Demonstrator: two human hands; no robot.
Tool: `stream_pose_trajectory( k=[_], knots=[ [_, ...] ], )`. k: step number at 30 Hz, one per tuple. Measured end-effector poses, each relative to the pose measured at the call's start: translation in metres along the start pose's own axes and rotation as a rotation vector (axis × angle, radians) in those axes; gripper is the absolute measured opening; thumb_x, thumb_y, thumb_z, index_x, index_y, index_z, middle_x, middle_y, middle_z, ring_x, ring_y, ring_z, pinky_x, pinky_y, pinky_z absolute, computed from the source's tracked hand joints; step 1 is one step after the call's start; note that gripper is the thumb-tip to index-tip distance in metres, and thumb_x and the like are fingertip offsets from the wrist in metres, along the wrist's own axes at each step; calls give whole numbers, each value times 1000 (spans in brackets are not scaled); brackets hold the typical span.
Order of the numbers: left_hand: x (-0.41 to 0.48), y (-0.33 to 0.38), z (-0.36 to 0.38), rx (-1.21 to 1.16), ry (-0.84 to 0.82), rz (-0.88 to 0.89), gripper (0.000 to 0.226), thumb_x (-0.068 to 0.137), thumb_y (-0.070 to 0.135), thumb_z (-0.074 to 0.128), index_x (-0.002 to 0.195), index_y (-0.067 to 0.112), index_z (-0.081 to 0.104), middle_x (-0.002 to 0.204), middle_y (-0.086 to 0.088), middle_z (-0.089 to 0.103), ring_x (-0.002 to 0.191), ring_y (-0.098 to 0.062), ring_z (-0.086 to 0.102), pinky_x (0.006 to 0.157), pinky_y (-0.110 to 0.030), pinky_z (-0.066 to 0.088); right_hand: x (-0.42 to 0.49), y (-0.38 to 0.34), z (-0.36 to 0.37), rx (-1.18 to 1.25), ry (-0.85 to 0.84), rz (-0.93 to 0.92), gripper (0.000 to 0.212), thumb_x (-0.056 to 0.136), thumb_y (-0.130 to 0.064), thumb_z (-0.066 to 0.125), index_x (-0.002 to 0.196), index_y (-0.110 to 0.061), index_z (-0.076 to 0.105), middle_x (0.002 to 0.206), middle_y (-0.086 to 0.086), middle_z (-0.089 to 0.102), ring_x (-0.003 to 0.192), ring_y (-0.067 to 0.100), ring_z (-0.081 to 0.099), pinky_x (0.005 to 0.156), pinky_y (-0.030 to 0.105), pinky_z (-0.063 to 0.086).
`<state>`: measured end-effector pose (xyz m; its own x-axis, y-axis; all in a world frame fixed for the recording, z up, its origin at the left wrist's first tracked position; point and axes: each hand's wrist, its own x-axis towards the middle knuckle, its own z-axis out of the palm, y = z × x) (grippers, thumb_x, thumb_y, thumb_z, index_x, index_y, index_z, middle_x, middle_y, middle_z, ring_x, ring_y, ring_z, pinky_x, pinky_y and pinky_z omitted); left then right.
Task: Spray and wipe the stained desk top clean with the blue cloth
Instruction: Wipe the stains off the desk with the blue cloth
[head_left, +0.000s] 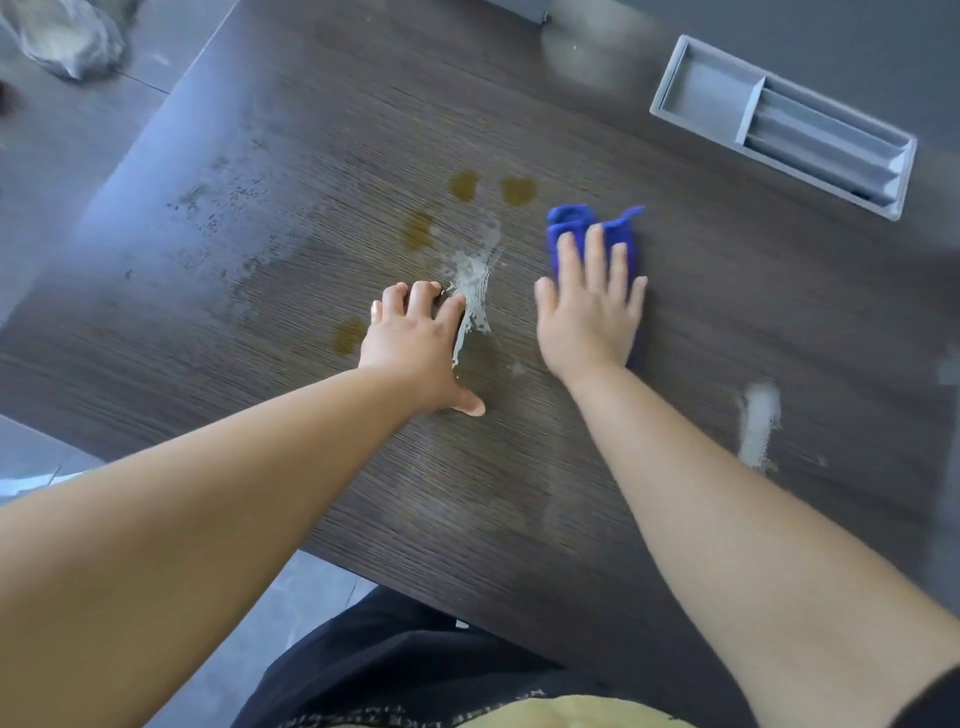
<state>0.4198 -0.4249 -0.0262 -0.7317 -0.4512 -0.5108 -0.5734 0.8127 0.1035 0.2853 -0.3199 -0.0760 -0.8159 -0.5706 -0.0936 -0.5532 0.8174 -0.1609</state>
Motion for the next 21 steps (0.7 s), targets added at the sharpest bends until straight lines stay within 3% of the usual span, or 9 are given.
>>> stream_pose_trajectory(
  k=[4,6,8,12,14,16,19,21],
  knots=[
    [0,-1,1,10,11,11,119,55,72,71,147,23,14,151,-7,15,138,-35,11,116,-44,17,-46,27,1,-50,-61,-600,50,95,-41,34,142,-24,41,152,4,34,139,31,31,109,55,26],
    [-1,-1,1,-10,15,13,118,55,70,72,147,23,15,151,-6,14,138,-34,10,116,-45,16,-38,61,-7,-75,-74,-691,48,93,-41,37,139,-27,42,150,3,37,136,29,36,107,55,28],
    [-2,-1,0,-20,12,17,117,55,70,73,147,24,16,151,-5,15,137,-33,11,116,-45,17,-13,78,-14,-77,-57,-536,50,94,-42,34,142,-28,39,152,2,34,138,29,32,108,58,27],
    [-4,-1,-1,-73,36,2,113,52,67,76,143,26,23,148,-3,18,135,-32,15,111,-41,23,36,37,-18,51,-33,115,50,101,-40,27,149,-31,21,160,-5,7,146,22,5,116,50,6],
    [-5,-1,0,-84,43,6,112,54,66,76,143,26,23,149,-3,18,136,-32,14,112,-41,23,32,4,-13,69,-28,177,52,100,-41,27,150,-29,18,160,-4,5,146,24,4,116,49,5],
    [-4,-4,0,-80,58,16,112,57,66,74,145,25,19,149,-5,16,137,-33,12,112,-42,22,7,-12,-3,25,-40,-47,52,99,-42,26,149,-28,23,159,0,12,145,27,11,114,50,9],
    [-1,-17,-5,-21,102,6,120,58,72,70,149,25,6,152,-7,10,142,-36,1,116,-46,10,-31,10,-4,-49,-129,-548,52,96,-41,26,144,-25,37,155,2,28,141,29,26,111,53,20],
    [4,-33,-13,-42,105,-60,126,54,73,71,150,27,3,155,-5,4,143,-34,-5,116,-47,4,-26,42,-11,-94,-135,-697,50,94,-38,32,141,-25,43,151,2,36,137,29,34,108,55,26]
  ],
)
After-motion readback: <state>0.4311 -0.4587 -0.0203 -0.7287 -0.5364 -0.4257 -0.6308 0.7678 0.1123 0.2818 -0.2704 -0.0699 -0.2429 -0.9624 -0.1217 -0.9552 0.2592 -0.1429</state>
